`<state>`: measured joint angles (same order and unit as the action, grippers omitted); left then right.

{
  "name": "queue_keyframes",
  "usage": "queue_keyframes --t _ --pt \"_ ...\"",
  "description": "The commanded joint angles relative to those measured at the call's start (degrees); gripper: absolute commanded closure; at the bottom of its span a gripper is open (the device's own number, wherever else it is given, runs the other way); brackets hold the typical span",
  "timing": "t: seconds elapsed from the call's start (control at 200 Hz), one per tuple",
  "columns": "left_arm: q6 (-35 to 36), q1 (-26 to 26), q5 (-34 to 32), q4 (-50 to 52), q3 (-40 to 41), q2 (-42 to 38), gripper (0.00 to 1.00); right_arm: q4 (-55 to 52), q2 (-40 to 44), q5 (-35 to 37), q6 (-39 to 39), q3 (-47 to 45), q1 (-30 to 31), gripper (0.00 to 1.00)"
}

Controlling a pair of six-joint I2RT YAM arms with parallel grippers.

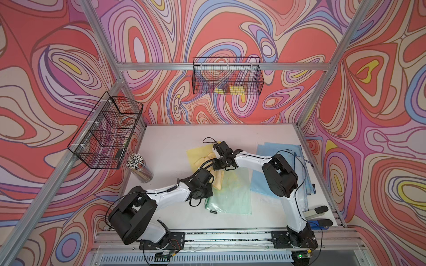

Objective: Wipe the document bag
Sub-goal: Wipe the dirt from the document bag.

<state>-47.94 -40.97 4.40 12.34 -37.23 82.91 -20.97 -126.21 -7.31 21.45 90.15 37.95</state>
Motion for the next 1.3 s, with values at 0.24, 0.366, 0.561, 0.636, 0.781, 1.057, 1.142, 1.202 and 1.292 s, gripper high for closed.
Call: queue_keyframes --t 0.24,0.366,0.561,0.636,0.781,1.057,1.142,1.202,1.292 --pt "0.83 -0.16 -1.39 3.48 -0.17 -0.76 1.0 -0.38 7.39 3.31 -0.47 -12.66 -16.12 1.0" --pt "0.79 -0.16 -0.99 3.15 -0.38 0.29 1.0 -2.24 12.58 3.5 -2.54 -15.66 -18.16 1.0" --pt "0.83 -0.16 -0.58 1.32 -1.97 2.89 1.0 -0.77 18.96 -1.96 1.27 -20.19 -9.46 1.0" --pt "1.08 -0.16 -0.65 1.54 -2.87 3.57 1.0 -0.89 18.46 -0.85 2.83 -20.44 -3.19 1.0" --pt "1.53 -0.16 -1.61 2.3 -4.25 3.45 1.0 5.75 16.57 -4.95 10.15 -24.69 3.42 1.0" --pt "3.02 -0.16 -3.19 6.34 -5.77 2.34 1.0 7.19 16.89 -0.41 10.21 -31.39 -0.72 1.0" --pt "3.12 -0.16 -3.87 6.83 -5.58 1.93 1.0 6.98 17.97 -0.64 7.95 -33.45 -7.15 1.0" --pt "3.03 -0.18 -4.03 7.08 -5.17 1.48 1.0 6.43 18.66 -0.7 5.93 -34.51 -12.29 1.0" --pt "2.94 -0.13 -4.32 7.21 -4.38 0.69 1.0 5.18 19.25 -1.39 2.7 -34.78 -19.9 1.0"
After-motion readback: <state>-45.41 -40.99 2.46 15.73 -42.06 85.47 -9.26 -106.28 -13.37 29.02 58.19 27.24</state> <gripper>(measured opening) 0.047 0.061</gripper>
